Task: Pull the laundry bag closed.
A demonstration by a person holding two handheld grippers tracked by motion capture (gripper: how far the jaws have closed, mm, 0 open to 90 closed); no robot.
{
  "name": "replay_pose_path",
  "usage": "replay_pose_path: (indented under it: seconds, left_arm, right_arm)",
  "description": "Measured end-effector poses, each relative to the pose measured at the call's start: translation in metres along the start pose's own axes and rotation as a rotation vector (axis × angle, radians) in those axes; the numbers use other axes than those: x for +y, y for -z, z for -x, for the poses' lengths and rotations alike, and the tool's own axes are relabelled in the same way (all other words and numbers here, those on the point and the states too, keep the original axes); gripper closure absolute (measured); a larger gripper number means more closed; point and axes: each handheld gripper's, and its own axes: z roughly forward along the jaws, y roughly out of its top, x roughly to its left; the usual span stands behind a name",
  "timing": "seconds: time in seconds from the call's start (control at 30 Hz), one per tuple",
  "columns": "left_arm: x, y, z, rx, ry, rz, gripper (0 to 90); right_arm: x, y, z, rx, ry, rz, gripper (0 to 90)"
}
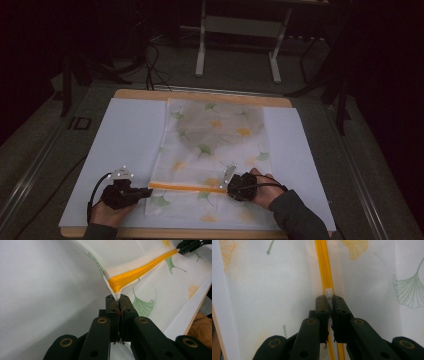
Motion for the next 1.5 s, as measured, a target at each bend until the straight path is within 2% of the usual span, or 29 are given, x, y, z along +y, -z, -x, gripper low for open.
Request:
replay_pose_path:
  seconds: [0.87,1.5]
  left_arm:
    - [0.000,0.001,0.000,-0.001,0.001,0.001,88.0]
    - [0.000,0.000,-0.001,-0.001,0.004,0.001,88.1]
  right_arm:
    - [-0.017,0.005,0.004,0.002,-0.014,-0.017,84.4]
    - [-0.031,0.009,0.007,0.003,-0.042,-0.022,84.4]
